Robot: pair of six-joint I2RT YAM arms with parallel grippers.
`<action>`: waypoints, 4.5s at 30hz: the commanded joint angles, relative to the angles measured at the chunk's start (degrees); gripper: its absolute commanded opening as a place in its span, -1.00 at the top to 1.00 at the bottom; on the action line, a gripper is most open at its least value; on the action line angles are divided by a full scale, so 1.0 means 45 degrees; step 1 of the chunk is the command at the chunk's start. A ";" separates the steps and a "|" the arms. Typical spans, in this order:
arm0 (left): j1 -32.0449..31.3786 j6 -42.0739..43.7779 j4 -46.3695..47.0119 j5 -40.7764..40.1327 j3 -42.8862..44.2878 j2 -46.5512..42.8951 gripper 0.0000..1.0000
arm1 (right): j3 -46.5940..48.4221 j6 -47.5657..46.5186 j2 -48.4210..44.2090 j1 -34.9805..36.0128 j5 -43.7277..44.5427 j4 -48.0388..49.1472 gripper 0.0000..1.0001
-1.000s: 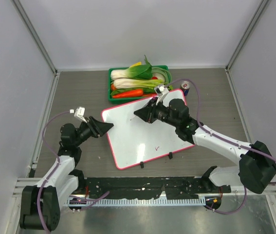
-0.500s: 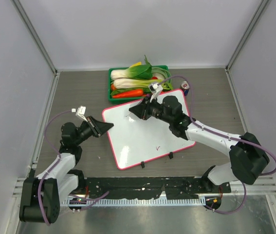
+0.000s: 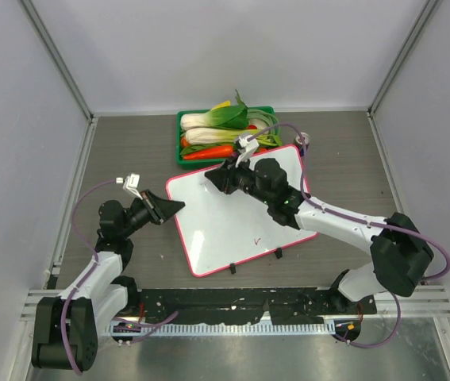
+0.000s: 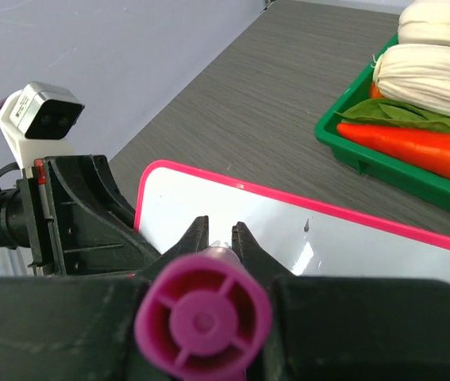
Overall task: Write a sentence on the whiteboard
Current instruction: Hold the whiteboard on the whiteboard stand, then write with the whiteboard marker on the whiteboard.
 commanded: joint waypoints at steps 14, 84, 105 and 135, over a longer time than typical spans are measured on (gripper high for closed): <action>-0.0157 0.0970 -0.0303 -0.0264 0.0270 0.0015 1.00 | 0.1158 -0.0456 0.0978 0.0643 0.2365 -0.0153 0.97; -0.0216 0.1283 -0.0987 -0.0518 0.0348 -0.0297 1.00 | -0.0854 -0.0143 -0.0155 0.1210 0.2794 -0.1344 0.97; -0.0332 0.1400 -0.1279 -0.0596 0.0368 -0.0434 1.00 | -0.0327 -0.0162 -0.1054 0.1171 0.3829 -0.0602 0.97; -0.0528 0.1537 -0.1631 -0.0733 0.0446 -0.0629 1.00 | -0.0892 -0.0006 -0.0584 0.1171 0.3165 -0.1383 0.97</action>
